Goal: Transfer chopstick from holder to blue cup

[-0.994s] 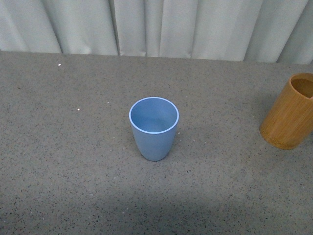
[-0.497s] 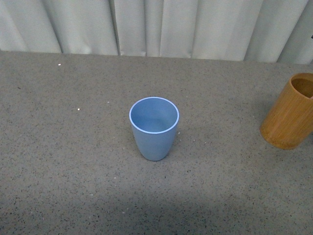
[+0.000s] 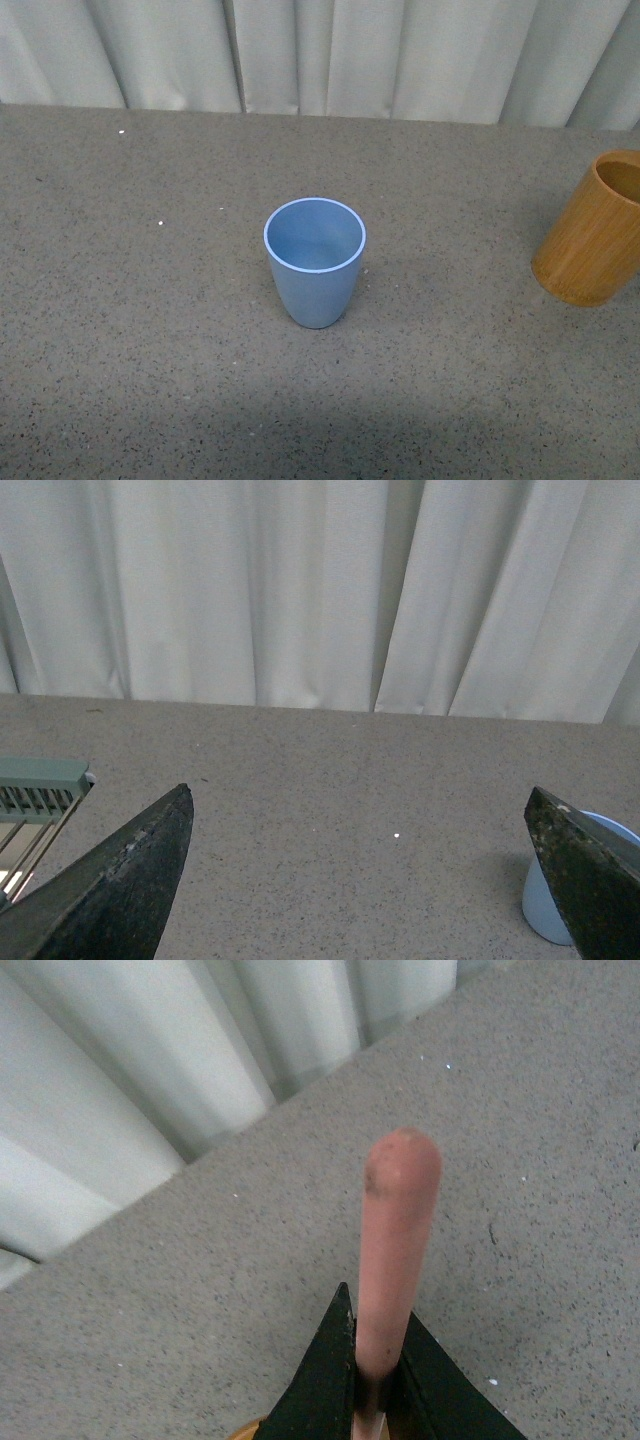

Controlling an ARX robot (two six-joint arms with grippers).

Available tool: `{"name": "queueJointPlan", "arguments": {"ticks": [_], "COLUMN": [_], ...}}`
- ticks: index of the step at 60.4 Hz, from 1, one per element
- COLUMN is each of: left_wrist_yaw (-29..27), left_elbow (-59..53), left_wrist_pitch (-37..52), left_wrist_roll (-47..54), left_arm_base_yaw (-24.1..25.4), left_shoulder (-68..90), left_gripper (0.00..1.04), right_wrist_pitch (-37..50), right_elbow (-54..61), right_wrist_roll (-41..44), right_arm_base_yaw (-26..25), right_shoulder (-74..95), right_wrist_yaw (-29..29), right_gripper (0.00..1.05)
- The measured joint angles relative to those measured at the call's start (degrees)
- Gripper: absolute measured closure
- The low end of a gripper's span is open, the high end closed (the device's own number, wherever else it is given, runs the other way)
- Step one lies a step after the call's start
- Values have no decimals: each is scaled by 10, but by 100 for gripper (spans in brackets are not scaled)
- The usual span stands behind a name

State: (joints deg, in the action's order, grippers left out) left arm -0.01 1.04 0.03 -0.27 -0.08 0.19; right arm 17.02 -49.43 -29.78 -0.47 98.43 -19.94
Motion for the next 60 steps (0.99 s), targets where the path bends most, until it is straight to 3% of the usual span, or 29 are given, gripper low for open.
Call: {"name": "queueJointPlan", "arguments": {"ticks": [20,37,45,60], "left_wrist_yaw": [0,0,0,0], "left_elbow": [0,0,0,0], "left_wrist_pitch": [0,0,0,0], "left_wrist_roll": [0,0,0,0], "left_arm_base_yaw": [0,0,0,0], "left_shoulder": [0,0,0,0], "left_gripper": [7,7,7,7], "right_wrist_pitch": [-3,39,85,185], "right_elbow": [36,93,122,173], "right_wrist_roll": [-1,-56,-91,-159], "right_arm_base_yaw": [-41,-53,-27,82], "right_shoulder": [-166,-261,-266,-228], "right_wrist_yaw": [50,121,131,121], "right_gripper": [101,101,101,101]}}
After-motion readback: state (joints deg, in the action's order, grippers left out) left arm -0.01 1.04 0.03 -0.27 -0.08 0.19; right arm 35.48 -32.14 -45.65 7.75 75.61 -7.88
